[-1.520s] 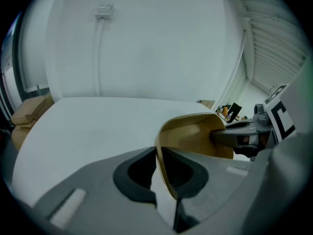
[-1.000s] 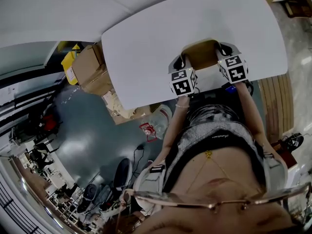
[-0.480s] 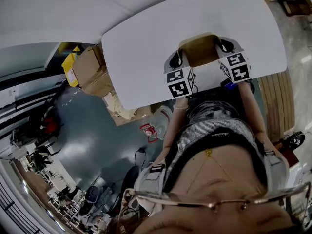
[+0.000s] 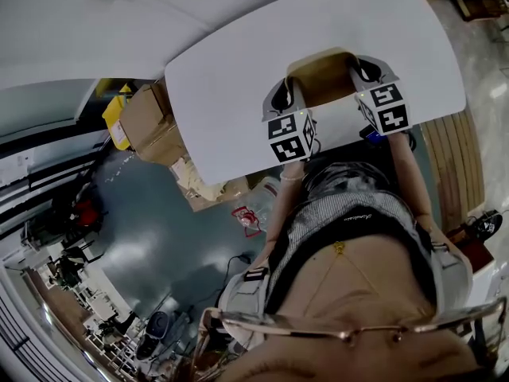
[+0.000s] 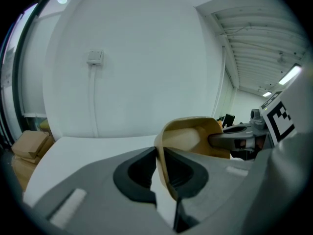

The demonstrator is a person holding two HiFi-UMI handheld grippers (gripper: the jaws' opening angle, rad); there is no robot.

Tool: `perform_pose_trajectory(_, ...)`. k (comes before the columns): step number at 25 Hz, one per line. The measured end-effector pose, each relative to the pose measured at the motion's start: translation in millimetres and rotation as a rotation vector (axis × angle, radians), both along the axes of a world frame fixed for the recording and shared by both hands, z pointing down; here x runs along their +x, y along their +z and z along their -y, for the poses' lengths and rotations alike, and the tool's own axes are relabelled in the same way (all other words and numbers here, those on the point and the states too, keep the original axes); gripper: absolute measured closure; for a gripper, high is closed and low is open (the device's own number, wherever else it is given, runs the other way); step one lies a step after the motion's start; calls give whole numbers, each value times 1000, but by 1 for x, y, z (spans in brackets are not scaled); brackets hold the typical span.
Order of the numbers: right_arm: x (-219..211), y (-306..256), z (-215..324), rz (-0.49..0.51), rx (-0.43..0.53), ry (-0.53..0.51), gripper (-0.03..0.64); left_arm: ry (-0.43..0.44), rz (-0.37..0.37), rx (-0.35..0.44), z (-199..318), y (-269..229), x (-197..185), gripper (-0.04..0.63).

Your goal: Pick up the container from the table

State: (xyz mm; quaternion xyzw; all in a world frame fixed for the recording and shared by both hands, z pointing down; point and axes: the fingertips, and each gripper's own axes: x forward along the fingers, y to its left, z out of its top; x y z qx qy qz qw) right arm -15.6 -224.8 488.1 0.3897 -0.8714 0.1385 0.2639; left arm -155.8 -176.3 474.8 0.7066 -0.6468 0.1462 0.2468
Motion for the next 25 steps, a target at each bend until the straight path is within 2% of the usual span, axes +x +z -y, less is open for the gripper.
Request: perform_pose_trajectory(25,7,-12,14,21,25,33,562,45,-1,46,20,-20,4,561)
